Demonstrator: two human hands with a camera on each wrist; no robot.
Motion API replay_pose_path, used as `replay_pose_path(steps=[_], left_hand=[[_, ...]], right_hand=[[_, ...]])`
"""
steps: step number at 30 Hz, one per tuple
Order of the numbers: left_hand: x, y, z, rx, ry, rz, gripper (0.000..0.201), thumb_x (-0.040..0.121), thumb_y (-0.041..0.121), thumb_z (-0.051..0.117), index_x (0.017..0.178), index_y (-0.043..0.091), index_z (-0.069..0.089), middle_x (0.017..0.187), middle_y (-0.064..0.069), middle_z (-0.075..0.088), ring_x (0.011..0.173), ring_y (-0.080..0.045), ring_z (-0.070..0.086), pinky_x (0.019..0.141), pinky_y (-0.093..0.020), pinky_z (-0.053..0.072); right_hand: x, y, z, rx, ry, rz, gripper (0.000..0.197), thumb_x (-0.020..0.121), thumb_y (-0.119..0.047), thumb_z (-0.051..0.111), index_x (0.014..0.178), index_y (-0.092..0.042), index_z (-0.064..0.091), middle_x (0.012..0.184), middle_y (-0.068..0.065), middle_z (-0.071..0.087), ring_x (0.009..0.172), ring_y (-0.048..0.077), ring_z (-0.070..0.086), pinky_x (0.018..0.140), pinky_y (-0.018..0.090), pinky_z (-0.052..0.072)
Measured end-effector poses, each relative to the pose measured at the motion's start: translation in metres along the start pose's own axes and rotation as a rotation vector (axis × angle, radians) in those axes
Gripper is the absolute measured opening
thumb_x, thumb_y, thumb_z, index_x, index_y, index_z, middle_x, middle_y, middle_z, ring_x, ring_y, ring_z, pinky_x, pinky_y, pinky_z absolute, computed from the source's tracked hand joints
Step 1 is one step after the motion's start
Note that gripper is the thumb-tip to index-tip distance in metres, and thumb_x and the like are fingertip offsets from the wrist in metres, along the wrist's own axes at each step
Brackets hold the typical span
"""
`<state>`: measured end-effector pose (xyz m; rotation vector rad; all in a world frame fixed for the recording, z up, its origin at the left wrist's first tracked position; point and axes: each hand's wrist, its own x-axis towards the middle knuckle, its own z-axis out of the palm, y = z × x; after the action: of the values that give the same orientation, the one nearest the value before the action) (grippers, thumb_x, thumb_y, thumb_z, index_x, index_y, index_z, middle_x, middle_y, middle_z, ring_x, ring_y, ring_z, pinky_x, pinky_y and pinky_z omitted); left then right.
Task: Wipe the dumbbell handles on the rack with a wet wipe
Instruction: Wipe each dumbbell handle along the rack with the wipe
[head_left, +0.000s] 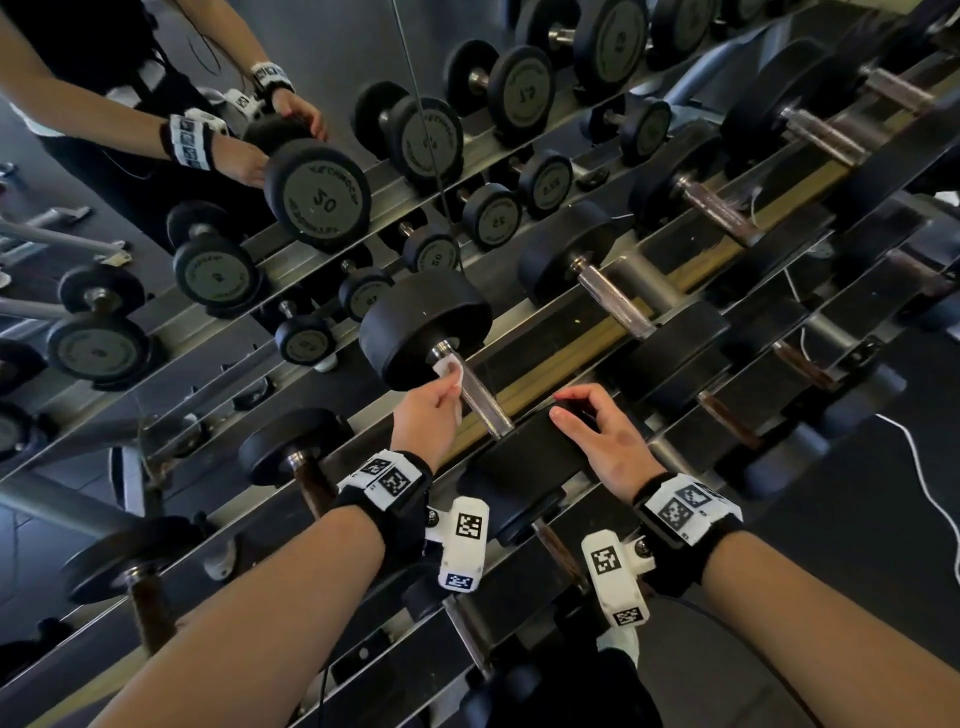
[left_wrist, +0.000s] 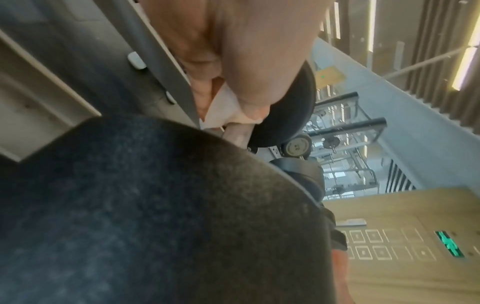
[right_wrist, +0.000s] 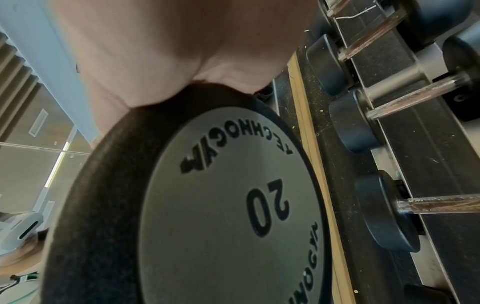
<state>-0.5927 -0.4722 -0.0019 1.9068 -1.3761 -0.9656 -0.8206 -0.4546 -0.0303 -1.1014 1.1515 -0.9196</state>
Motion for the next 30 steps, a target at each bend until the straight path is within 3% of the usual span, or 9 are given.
replay_pose_path(steps=[2,5,7,10,14,16,20,25,30], left_hand=[[-0.003,0.002,-0.003,0.082,-0.036,0.039,0.035,0.103,0.024,0.046,0.136,0.030,0.059,0.092,-0.006,0.068,0.081,-0.014,0.059,0.079,-0.031,0.050],[-0.013,0.003,-0.005,0.132,-0.137,0.061,0.036,0.103,0.021,0.048,0.136,0.029,0.059,0.092,-0.014,0.070,0.078,-0.013,0.060,0.083,-0.036,0.053],[-0.020,0.001,-0.002,0.136,-0.168,0.053,0.036,0.102,0.019,0.050,0.135,0.029,0.060,0.097,-0.006,0.071,0.092,-0.012,0.064,0.090,-0.028,0.051],[-0.027,-0.002,0.003,0.133,-0.190,0.031,0.034,0.101,0.019,0.053,0.131,0.030,0.063,0.115,0.001,0.070,0.112,-0.010,0.061,0.097,-0.015,0.038],[-0.033,-0.002,0.002,0.158,-0.252,0.029,0.037,0.102,0.014,0.049,0.130,0.034,0.063,0.119,0.011,0.064,0.111,-0.003,0.056,0.098,-0.013,0.036],[-0.033,-0.004,-0.001,0.144,-0.308,0.018,0.038,0.102,0.013,0.048,0.130,0.034,0.063,0.123,0.009,0.064,0.114,-0.004,0.056,0.101,-0.016,0.039],[-0.036,-0.009,-0.001,0.062,-0.398,-0.005,0.045,0.100,0.002,0.042,0.125,0.029,0.068,0.123,0.002,0.069,0.118,-0.012,0.061,0.108,-0.035,0.046],[-0.035,-0.006,-0.007,-0.022,-0.382,-0.011,0.042,0.099,0.001,0.048,0.112,0.033,0.071,0.115,-0.003,0.072,0.113,-0.016,0.064,0.104,-0.039,0.050],[-0.034,0.004,-0.017,0.009,-0.410,-0.033,0.029,0.101,0.010,0.048,0.117,0.019,0.071,0.108,-0.006,0.073,0.106,-0.019,0.067,0.099,-0.042,0.053]], right_hand=[[-0.001,-0.001,0.000,0.003,-0.005,-0.004,0.035,0.082,-0.048,0.066,0.111,-0.029,0.059,0.101,-0.001,0.066,0.087,0.009,0.067,0.070,0.025,0.056],[-0.002,-0.004,0.000,-0.014,-0.029,-0.013,0.035,0.082,-0.050,0.064,0.111,-0.031,0.057,0.102,-0.002,0.065,0.084,0.003,0.067,0.067,0.020,0.055],[-0.003,-0.004,0.000,-0.025,-0.041,-0.017,0.033,0.085,-0.048,0.063,0.112,-0.030,0.056,0.103,-0.002,0.063,0.082,0.001,0.066,0.065,0.018,0.054],[-0.004,-0.005,0.000,-0.033,-0.050,0.002,0.038,0.083,-0.051,0.061,0.114,-0.031,0.054,0.106,-0.001,0.061,0.087,0.008,0.065,0.065,0.020,0.054],[-0.004,-0.006,-0.001,-0.059,-0.044,0.001,0.039,0.081,-0.054,0.061,0.113,-0.033,0.055,0.105,-0.003,0.062,0.090,0.010,0.065,0.066,0.020,0.053],[-0.004,-0.007,0.000,-0.053,-0.035,-0.003,0.041,0.079,-0.054,0.062,0.112,-0.031,0.056,0.104,-0.002,0.062,0.088,0.008,0.065,0.066,0.020,0.054],[-0.003,-0.007,0.001,-0.125,-0.018,-0.022,0.028,0.088,-0.047,0.062,0.111,-0.030,0.057,0.102,-0.003,0.063,0.090,0.010,0.064,0.069,0.021,0.053],[-0.005,-0.013,-0.001,-0.169,-0.018,0.012,0.024,0.095,-0.038,0.060,0.115,-0.025,0.056,0.105,0.001,0.064,0.097,0.019,0.064,0.081,0.033,0.057],[-0.005,-0.022,-0.004,-0.221,-0.059,0.037,0.028,0.096,-0.036,0.059,0.119,-0.022,0.054,0.108,0.002,0.063,0.100,0.020,0.064,0.088,0.038,0.058]])
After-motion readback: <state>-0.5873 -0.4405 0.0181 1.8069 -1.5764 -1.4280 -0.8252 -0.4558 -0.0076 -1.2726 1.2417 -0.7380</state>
